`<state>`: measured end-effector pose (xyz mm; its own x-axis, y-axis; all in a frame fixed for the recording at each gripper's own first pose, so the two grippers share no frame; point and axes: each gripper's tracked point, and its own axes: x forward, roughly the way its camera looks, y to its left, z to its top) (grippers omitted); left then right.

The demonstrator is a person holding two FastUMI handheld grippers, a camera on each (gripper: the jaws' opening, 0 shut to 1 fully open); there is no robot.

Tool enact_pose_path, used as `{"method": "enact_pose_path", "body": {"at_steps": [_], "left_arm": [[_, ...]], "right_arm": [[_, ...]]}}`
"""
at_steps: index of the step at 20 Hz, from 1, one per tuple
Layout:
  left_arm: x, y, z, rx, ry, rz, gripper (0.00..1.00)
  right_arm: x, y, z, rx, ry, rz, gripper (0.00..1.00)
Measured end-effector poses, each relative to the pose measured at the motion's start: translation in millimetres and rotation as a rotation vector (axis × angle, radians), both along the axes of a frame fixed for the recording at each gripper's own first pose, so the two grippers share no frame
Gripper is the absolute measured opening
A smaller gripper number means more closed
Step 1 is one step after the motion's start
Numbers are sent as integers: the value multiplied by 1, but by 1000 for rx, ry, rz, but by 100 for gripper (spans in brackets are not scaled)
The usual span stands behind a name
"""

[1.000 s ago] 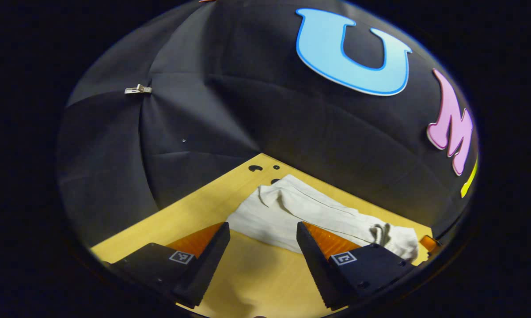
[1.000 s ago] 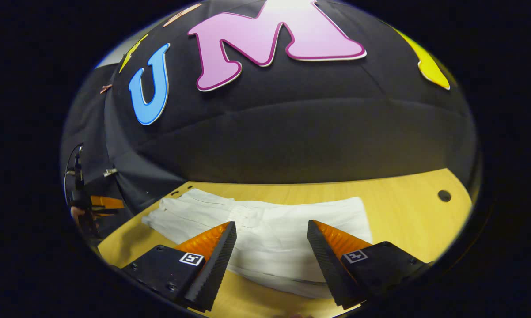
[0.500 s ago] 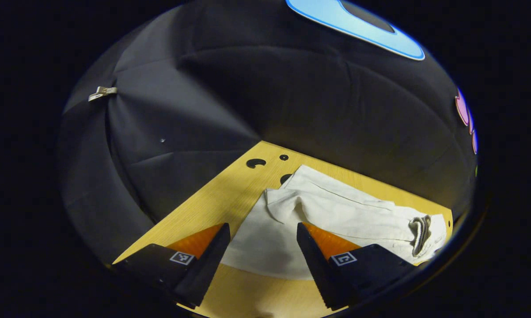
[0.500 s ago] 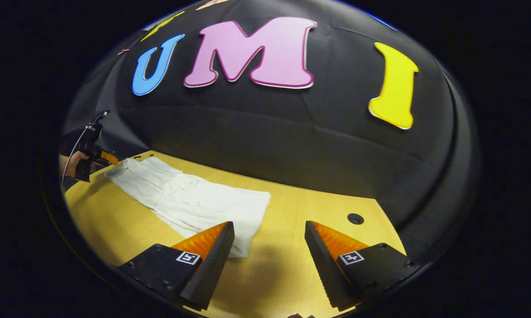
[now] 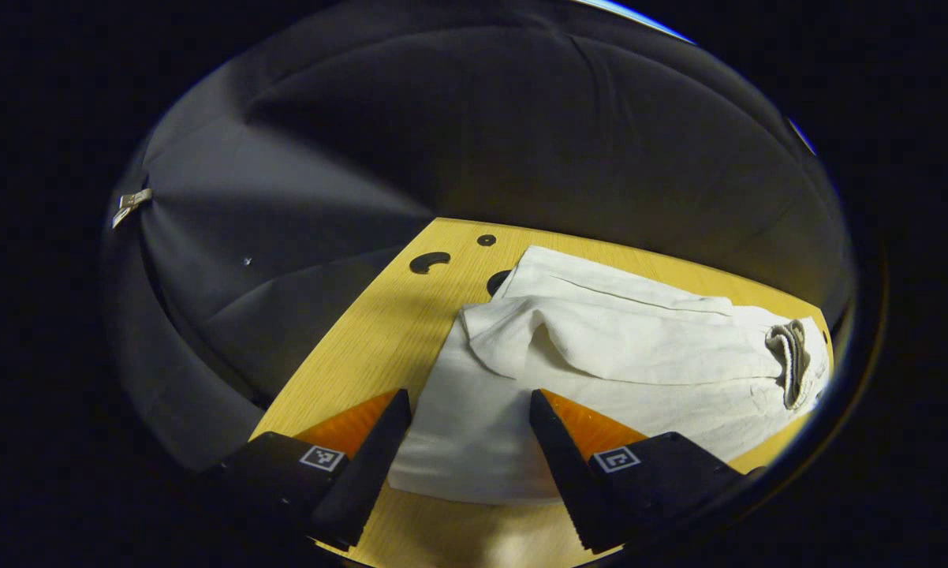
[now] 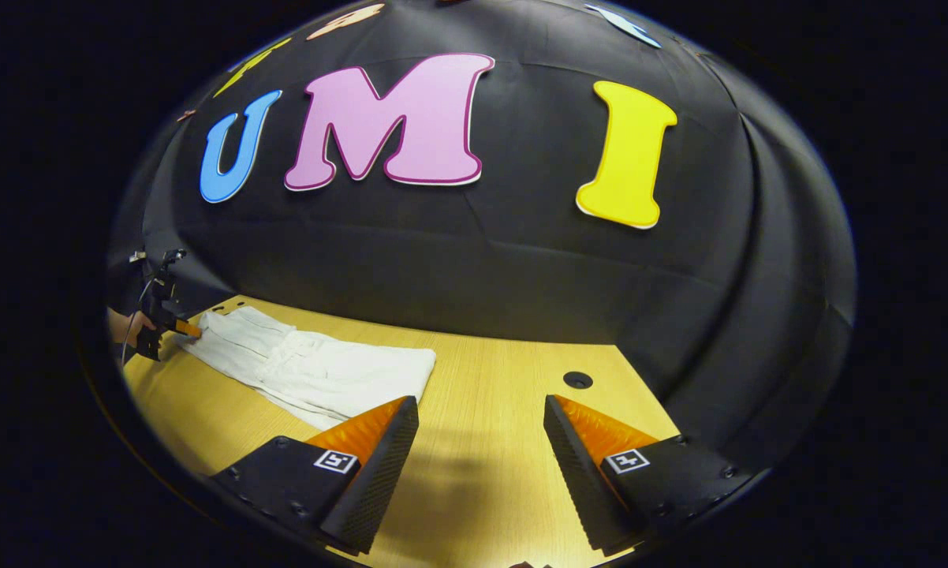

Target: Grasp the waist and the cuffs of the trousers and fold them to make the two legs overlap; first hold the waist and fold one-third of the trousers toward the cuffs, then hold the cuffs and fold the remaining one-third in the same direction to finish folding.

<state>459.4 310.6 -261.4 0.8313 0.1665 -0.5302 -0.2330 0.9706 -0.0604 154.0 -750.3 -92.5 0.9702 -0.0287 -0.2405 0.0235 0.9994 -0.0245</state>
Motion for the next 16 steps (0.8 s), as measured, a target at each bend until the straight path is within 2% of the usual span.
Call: {"method": "enact_pose_path", "body": {"at_steps": [1,2,3,4,5,7,9,11,14,16], "left_arm": [[3,-2,0,1,0,-19,99],[4,-5,1,0,4,-36,92],[7,-8,-1,-2,7,-46,90],[8,-13,-1,-8,7,-57,73],[7,-20,-1,-15,7,-70,75],[7,-29,-1,12,9,-92,33],[8,-33,1,50,18,-98,11],[6,-43,1,21,22,-97,7],[-1,-57,-1,-35,52,-117,6],[-2,-64,4,-84,30,-93,6]], "right_arm": [[-2,1,-1,25,-6,-10,98],[-4,2,-4,49,-9,-19,98],[-9,6,-10,74,-3,-27,98],[-13,9,-17,101,8,-33,97],[-15,12,-21,123,10,-39,98],[-17,12,-27,136,2,-58,97],[-20,19,-34,153,8,-55,97],[-24,24,-39,154,21,-45,98],[-31,25,-42,149,38,-37,98],[-35,25,-41,145,43,-34,98]]}}
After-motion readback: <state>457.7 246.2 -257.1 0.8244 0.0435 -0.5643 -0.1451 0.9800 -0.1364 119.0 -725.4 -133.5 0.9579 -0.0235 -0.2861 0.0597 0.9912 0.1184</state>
